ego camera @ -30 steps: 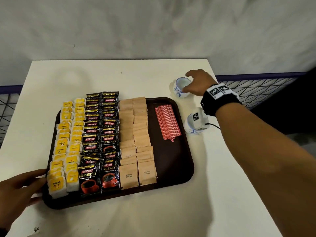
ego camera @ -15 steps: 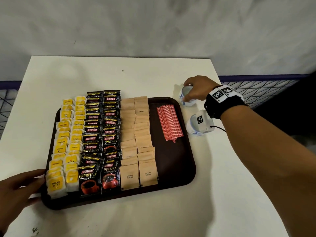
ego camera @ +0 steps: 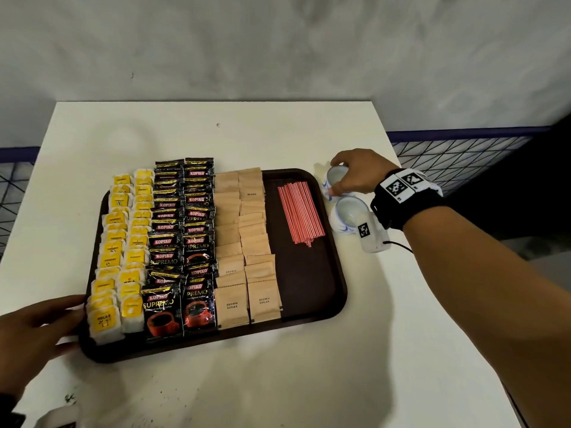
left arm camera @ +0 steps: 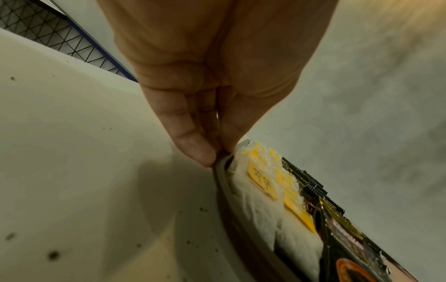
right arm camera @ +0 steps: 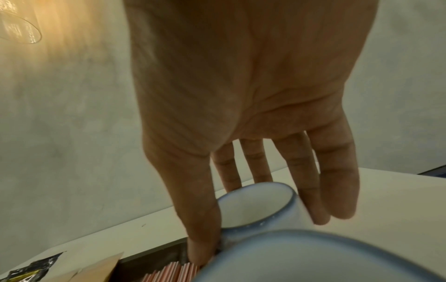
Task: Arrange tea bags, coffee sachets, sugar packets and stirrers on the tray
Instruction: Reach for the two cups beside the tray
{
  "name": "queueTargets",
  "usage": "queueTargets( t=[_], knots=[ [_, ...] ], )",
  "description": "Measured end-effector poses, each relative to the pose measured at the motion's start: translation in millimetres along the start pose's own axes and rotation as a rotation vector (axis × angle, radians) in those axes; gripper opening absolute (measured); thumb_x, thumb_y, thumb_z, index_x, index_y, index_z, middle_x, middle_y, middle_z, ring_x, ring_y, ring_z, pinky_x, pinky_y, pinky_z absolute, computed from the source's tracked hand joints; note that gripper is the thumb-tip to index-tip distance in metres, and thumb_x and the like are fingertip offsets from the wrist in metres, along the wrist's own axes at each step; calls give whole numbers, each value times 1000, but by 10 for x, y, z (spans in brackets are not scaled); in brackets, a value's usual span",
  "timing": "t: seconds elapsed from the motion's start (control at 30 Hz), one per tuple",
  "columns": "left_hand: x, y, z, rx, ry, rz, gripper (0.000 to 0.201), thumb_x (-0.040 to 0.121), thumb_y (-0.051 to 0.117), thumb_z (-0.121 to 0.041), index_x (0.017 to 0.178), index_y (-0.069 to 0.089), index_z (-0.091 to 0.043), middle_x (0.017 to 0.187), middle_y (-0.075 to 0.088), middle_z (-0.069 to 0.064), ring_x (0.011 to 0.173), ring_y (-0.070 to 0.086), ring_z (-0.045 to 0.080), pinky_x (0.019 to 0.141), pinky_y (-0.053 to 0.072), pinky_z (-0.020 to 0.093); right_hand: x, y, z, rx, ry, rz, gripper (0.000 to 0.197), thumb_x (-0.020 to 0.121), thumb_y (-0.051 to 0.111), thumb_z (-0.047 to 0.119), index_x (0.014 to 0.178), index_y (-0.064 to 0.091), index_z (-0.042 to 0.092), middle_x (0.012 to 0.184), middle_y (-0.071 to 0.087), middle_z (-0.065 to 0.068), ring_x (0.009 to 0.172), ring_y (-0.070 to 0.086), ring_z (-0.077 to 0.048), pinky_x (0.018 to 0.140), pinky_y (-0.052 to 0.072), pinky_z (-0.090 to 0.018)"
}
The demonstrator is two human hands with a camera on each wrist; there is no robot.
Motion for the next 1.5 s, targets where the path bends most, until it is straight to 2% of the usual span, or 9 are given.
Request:
queueTargets(
  t=[0.17,0.43,0.57,0.67,0.8,0.93,1.07,1.2,1.5],
  knots=[
    [-534,505,-841,24,51,26,18,93,60,-9,110,65,-10,101,66,9,79,71,18,59,61,30,-36,9,9,27,16,6,72,70,85,40,134,57,22,134,57,-2,116,56,-22,83,46,-29],
    [-467,461,-854,70,49,21,17,94,60,-10,110,66,-10,106,66,13,77,71,10,58,60,27,-224,-3,-89,155,64,72,98,73,85,40,153,31,29,152,39,-1,127,50,-24,88,52,-33],
    [-489,505,-876,51,60,28,19,94,61,-12,111,67,-12,111,68,10,93,68,27,70,61,34,-403,-11,-175,240,112,35,97,72,86,38,152,31,34,145,42,-1,111,55,-22,78,62,-47],
    [-393,385,-739,-5,-27,-40,20,92,63,-6,109,70,-11,127,64,16,82,72,27,92,46,66,-524,66,-221,329,134,18,89,75,85,33,149,35,30,142,47,-1,109,54,-21,80,61,-48],
    [-354,333,-688,30,-66,-86,25,92,59,-1,103,72,-18,100,73,19,93,70,40,83,54,60,-702,101,-395,430,225,-73,97,75,83,43,154,29,26,148,44,-4,113,57,-23,79,61,-44],
    [-443,392,-791,54,-22,-120,20,90,65,-7,102,73,-20,92,75,14,85,73,35,84,56,55,-1129,247,-704,618,345,-297,71,76,82,43,134,51,15,115,63,-7,92,67,-29,73,61,-50],
    [-512,449,-935,40,21,-124,20,90,64,-4,99,72,-19,89,74,17,80,71,36,64,62,38,-1566,884,-732,827,401,-219,28,83,79,19,103,64,6,79,66,-9,69,67,-31,64,57,-47],
    [-604,491,-1069,44,49,-150,20,89,64,-1,100,72,-16,84,73,18,76,70,35,52,59,24,-1777,1408,-474,916,389,-120,11,87,72,7,97,68,6,77,72,-13,65,72,-29,60,58,-38],
    [-686,518,-1148,6,19,-172,15,88,68,-6,97,73,-16,80,75,13,75,71,28,70,58,37,-1792,1563,-260,992,329,-152,15,86,69,-4,85,74,10,85,77,-3,72,75,-26,66,63,-44]
  ],
)
Point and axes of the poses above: each hand's wrist, its own x-axis towards the middle knuckle, its own y-axis out of the palm, z = x × y, the point moved 7 cm from there along x, towards the middle knuckle
